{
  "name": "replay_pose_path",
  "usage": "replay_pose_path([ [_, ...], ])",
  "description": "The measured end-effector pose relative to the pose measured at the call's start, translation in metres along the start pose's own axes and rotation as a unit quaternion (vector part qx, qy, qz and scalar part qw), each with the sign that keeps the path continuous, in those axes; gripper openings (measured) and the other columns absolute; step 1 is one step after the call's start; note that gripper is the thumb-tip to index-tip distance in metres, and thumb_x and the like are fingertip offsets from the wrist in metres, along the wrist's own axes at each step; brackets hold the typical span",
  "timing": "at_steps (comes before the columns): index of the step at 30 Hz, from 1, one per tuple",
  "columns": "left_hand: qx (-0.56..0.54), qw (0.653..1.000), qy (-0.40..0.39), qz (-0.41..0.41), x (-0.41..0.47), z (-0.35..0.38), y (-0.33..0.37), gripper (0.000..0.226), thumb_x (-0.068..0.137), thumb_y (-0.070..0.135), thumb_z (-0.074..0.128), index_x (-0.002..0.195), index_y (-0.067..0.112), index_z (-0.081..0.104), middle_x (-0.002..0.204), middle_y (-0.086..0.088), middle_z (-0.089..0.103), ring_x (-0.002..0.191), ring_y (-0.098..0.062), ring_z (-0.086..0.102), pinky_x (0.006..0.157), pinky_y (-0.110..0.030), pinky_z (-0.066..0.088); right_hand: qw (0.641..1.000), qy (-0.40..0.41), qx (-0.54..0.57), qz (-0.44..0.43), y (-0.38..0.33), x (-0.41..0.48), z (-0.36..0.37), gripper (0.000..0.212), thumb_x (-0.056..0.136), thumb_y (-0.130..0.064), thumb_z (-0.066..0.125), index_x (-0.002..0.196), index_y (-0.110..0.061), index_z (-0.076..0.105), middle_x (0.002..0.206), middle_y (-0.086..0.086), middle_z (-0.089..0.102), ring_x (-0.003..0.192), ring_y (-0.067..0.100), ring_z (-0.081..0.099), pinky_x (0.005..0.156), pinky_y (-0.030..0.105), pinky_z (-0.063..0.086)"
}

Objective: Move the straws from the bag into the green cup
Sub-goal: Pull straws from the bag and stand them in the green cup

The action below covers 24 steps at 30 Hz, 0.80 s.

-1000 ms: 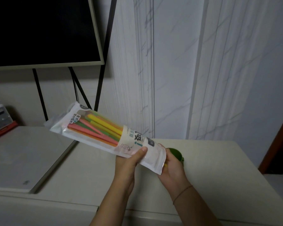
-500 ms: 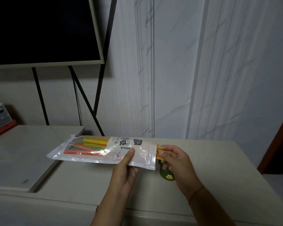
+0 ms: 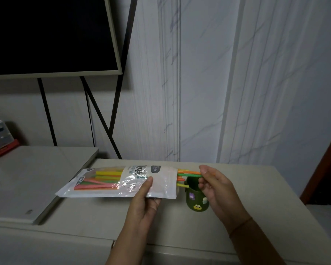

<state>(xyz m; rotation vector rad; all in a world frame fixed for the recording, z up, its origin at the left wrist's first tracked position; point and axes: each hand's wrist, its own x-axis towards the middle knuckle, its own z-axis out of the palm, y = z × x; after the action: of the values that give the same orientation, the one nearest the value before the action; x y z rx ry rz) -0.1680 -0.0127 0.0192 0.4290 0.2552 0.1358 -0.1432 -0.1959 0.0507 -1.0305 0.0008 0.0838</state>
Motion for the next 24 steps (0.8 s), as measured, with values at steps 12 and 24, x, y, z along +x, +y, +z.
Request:
replay_pose_path([
  [12,0.025,0.999,-0.02,0.008,-0.003,0.001,-0.008,0.063,0.067,0.0,0.07,0.127,0.014,0.056,0.117,-0.014,0.071,0.102,-0.028,0.07,0.073,-0.045,0.06,0.997,-0.006,-0.072,-0.006,0.012,-0.003,0.019,0.01,0.088,-0.008,0.059,0.09,-0.002,0.066,0.053,0.0,0.058,0.05,0.011,0.048,0.048,0.025,0.044],
  [24,0.002,1.0,-0.021,0.018,0.004,-0.013,0.009,0.058,0.068,0.004,0.068,0.125,0.013,0.059,0.117,-0.013,0.071,0.109,-0.028,0.067,0.101,-0.057,0.045,0.995,0.006,0.099,0.027,-0.004,0.006,0.004,0.01,0.089,-0.004,0.055,0.095,0.003,0.06,0.072,0.006,0.048,0.059,0.008,0.047,0.047,0.015,0.043],
])
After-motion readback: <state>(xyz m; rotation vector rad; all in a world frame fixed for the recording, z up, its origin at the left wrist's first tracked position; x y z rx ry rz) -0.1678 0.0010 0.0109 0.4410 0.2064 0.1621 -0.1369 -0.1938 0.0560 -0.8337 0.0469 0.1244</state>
